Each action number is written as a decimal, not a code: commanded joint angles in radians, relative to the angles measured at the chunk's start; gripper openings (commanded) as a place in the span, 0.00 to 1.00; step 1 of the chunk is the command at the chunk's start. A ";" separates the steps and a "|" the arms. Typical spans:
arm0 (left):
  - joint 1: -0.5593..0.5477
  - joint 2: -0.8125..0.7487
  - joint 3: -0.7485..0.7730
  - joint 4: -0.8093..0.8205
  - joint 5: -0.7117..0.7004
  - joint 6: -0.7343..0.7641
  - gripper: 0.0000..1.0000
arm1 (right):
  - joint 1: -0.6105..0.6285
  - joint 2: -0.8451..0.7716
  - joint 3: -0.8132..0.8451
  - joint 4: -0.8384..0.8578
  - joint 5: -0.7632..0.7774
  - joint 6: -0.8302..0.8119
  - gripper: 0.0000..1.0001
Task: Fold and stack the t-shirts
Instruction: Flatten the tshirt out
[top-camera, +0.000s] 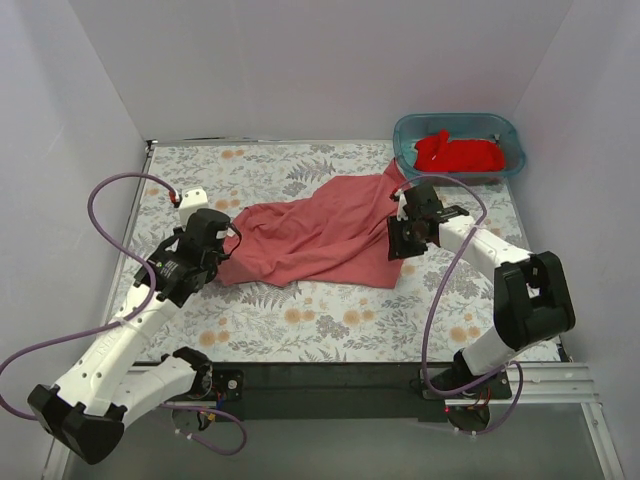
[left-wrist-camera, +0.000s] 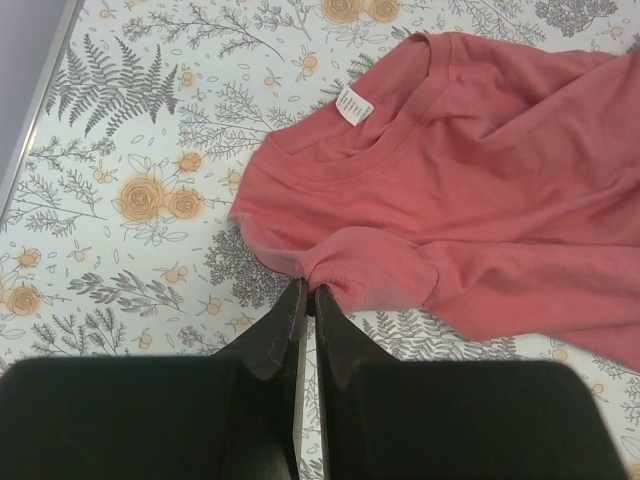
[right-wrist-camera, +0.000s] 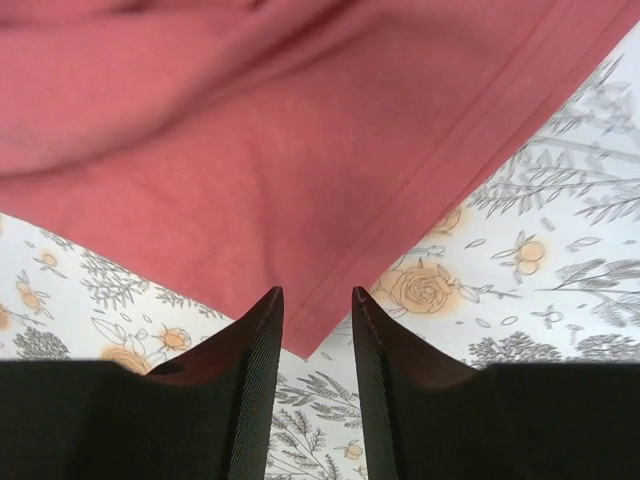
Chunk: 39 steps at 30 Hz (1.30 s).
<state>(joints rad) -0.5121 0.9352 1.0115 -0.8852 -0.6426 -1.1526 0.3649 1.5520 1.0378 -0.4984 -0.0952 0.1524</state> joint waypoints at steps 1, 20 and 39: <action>0.006 -0.009 -0.013 0.028 0.003 -0.018 0.00 | -0.015 0.016 -0.073 0.119 -0.077 0.044 0.38; 0.020 0.060 -0.066 0.138 0.018 0.014 0.00 | -0.328 0.122 0.090 0.135 0.101 0.110 0.39; 0.020 -0.064 -0.381 0.505 0.196 0.013 0.00 | -0.328 -0.130 -0.446 0.363 -0.308 0.304 0.70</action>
<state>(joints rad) -0.4984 0.9211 0.6662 -0.4850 -0.4496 -1.1416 0.0345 1.3941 0.6331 -0.1936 -0.3424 0.3901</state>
